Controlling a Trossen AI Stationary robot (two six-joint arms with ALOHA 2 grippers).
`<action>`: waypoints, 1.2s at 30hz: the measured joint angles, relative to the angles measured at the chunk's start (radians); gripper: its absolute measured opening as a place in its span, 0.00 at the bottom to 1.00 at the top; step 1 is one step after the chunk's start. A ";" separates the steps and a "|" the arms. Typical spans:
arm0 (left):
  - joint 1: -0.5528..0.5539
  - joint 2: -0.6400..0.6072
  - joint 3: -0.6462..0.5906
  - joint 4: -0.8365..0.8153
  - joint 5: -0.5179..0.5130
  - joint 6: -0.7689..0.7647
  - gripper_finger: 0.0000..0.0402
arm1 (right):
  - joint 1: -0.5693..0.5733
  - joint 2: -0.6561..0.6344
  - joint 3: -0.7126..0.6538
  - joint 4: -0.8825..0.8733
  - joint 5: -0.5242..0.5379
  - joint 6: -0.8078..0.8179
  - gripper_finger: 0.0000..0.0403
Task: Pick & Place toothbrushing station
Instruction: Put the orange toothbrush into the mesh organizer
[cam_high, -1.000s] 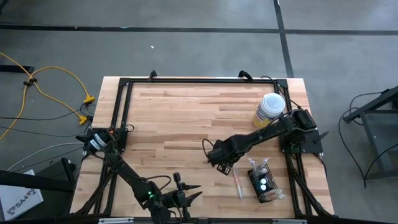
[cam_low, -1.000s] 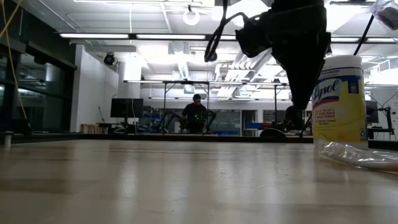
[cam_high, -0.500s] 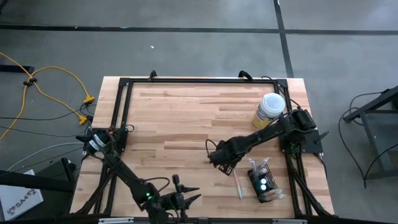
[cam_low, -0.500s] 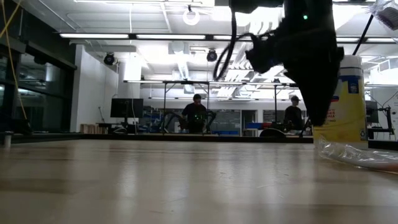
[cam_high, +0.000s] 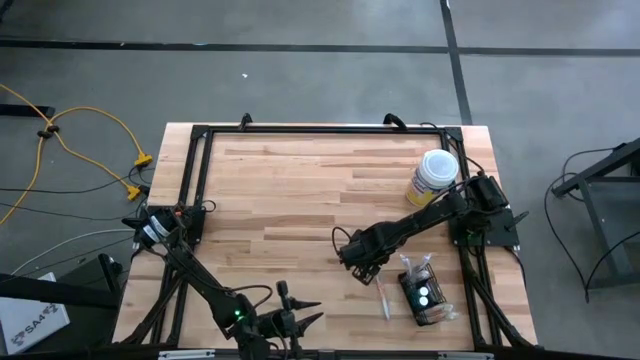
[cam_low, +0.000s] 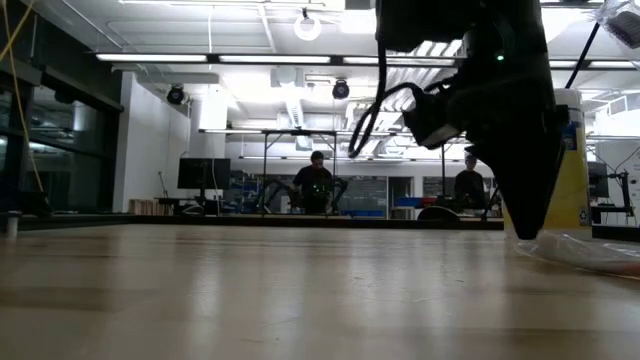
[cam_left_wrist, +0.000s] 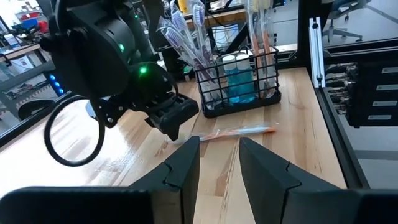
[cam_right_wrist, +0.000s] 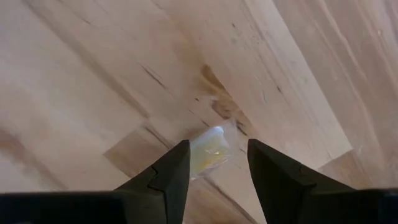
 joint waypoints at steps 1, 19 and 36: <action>0.000 0.000 0.000 -0.001 0.000 0.000 0.27 | 0.000 0.000 -0.007 0.000 -0.003 0.004 0.38; 0.000 0.000 0.000 -0.001 0.001 0.000 0.27 | 0.002 0.000 -0.019 0.060 -0.006 -0.026 0.27; 0.000 0.000 0.000 -0.001 0.001 0.000 0.27 | 0.002 0.000 -0.019 0.120 -0.010 -0.081 0.01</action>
